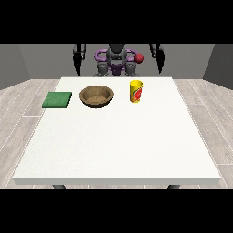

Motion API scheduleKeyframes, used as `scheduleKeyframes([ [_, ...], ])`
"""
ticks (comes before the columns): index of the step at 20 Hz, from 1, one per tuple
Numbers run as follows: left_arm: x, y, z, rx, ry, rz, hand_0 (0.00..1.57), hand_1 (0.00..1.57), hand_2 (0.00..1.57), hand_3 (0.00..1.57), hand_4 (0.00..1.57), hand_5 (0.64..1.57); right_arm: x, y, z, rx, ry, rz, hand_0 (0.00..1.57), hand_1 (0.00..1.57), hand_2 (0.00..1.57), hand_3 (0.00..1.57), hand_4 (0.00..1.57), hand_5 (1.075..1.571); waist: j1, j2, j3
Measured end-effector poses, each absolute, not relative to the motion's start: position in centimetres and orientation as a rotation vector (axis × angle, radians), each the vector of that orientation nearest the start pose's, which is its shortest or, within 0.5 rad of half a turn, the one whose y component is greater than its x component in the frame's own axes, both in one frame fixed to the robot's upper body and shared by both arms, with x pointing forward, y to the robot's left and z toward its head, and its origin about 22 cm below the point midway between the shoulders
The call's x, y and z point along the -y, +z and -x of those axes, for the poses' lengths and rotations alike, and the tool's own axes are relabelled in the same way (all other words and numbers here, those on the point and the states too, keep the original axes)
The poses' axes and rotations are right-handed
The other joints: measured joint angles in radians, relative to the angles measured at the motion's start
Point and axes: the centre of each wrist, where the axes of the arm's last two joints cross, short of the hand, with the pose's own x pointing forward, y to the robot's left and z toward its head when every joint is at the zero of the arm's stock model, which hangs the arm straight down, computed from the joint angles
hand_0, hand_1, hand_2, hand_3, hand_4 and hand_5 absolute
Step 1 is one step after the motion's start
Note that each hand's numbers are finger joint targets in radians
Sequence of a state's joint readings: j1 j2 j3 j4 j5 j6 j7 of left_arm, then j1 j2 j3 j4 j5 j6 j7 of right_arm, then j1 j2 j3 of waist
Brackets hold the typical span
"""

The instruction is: Pick the cup and pour the ball into the bowl, then pick the bowl and place it on the pad

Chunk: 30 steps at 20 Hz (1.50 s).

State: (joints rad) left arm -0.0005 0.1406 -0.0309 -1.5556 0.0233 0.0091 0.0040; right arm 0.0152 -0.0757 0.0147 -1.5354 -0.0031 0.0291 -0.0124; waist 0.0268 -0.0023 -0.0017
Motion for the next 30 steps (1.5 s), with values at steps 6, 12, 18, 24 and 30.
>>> scheduleKeyframes([
  [6, -25.9, 2.6, -24.5, 1.574, -0.129, -0.085, 0.0, 0.0, 0.0, 0.0, 0.0, 1.557, 25.2, 1.2, -24.0, 1.55, 0.101, 0.058, 0.0, 0.0, 0.0, 0.0, 0.0, 1.569, -0.009, -0.183, 0.0002],
  [12, -26.2, 6.1, -26.3, 1.653, 0.032, -0.022, 0.0, 0.0, 0.0, 0.0, 0.0, 1.548, 30.9, 4.3, -24.1, 1.593, 0.058, 0.018, 0.0, 0.0, 0.0, 0.0, 0.0, 1.571, -0.06, -0.167, 0.0017],
  [18, -28.6, 6.5, -27.0, 1.747, 0.078, -0.029, 0.0, 0.0, 0.0, 0.0, 0.0, 1.541, 32.5, 5.6, -23.7, 1.678, 0.043, -0.017, 0.0, 0.0, 0.0, 0.0, 0.0, 1.57, -0.08, -0.075, 0.0016],
  [24, -29.1, 5.6, -28.5, 1.838, 0.07, -0.037, 0.0, 0.0, 0.0, 0.0, 0.0, 1.527, 32.6, 5.3, -24.6, 1.754, 0.048, -0.032, 0.0, 0.0, 0.0, 0.0, 0.0, 1.57, -0.085, 0.03, 0.0014],
  [30, -26.9, 1.6, -29.2, 1.895, 0.074, -0.048, 0.0, 0.0, 0.0, 0.0, 0.0, 1.518, 31.9, 4.6, -25.5, 1.798, 0.066, -0.042, 0.0, 0.0, 0.0, 0.0, 0.0, 1.571, -0.098, 0.102, 0.0015],
])
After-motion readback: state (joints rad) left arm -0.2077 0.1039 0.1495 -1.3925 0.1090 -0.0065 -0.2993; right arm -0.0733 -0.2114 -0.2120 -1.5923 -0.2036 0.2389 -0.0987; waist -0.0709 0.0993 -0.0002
